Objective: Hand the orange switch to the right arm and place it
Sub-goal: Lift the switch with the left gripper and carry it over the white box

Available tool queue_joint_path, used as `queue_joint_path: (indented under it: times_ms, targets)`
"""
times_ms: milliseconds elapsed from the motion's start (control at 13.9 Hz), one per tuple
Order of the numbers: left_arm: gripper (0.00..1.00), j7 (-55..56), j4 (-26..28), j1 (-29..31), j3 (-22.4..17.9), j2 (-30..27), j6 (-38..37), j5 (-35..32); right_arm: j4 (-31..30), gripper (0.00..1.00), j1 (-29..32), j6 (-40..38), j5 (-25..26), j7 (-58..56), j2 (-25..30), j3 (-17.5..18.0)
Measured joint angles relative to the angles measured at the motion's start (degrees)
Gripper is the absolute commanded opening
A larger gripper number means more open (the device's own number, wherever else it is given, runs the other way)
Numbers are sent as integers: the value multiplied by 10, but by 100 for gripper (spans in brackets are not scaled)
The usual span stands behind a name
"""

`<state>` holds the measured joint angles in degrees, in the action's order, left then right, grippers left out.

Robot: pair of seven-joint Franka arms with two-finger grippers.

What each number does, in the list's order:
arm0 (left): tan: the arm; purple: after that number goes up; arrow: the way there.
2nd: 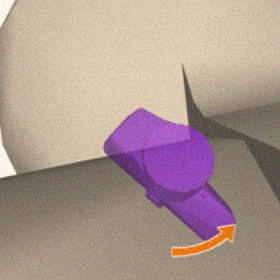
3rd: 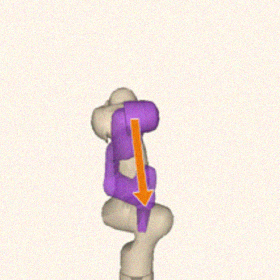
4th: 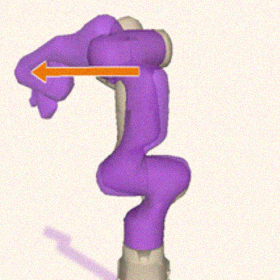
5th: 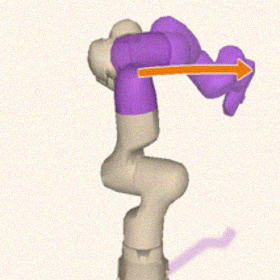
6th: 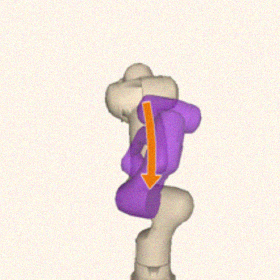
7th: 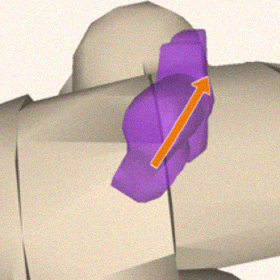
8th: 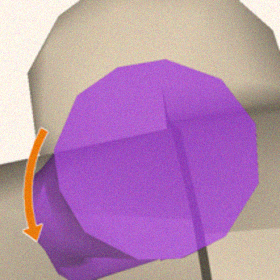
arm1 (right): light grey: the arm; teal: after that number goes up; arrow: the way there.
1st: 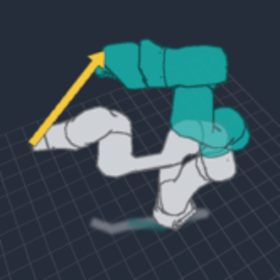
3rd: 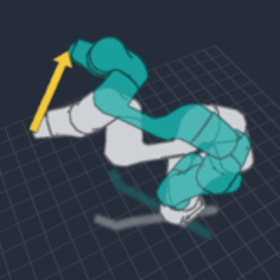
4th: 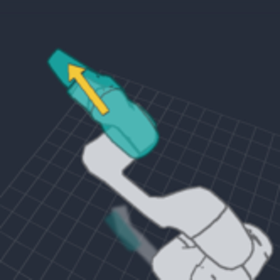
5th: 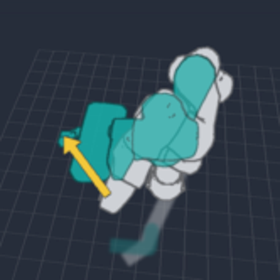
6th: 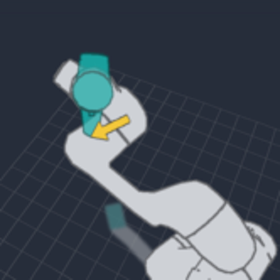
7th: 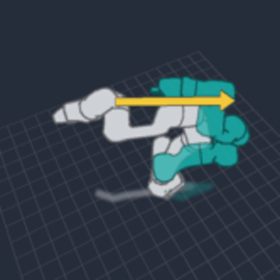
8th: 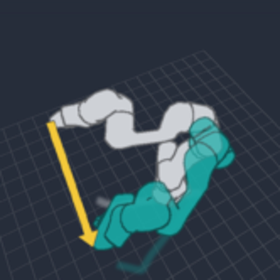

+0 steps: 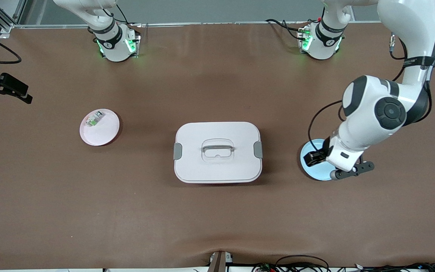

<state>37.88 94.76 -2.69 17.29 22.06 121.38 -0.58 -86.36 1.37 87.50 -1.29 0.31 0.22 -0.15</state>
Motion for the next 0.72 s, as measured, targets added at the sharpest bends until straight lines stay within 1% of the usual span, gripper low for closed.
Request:
queue_joint_path:
  times_ms: [143, 287, 430, 502, 717]
  targets:
    - [0, 96, -16, -2, 38, 2, -2, 2, 2, 100, 0, 0, 0, 0, 0, 0]
    - [0, 182, -36, -8, 68, 6, -3, 18, 2, 100, 0, -3, 0, 0, 0, 0]
    - [0, 261, -56, -28, 79, 12, -3, 41, 2, 100, 0, -8, -4, -1, 0, 2]
    - [0, 302, -66, -44, 79, 17, -3, 48, 2, 100, 0, -11, -15, -1, 0, 3]
    - [0, 432, -108, -92, 80, 38, -3, 50, -2, 100, -1, -12, -71, -1, 0, 3]
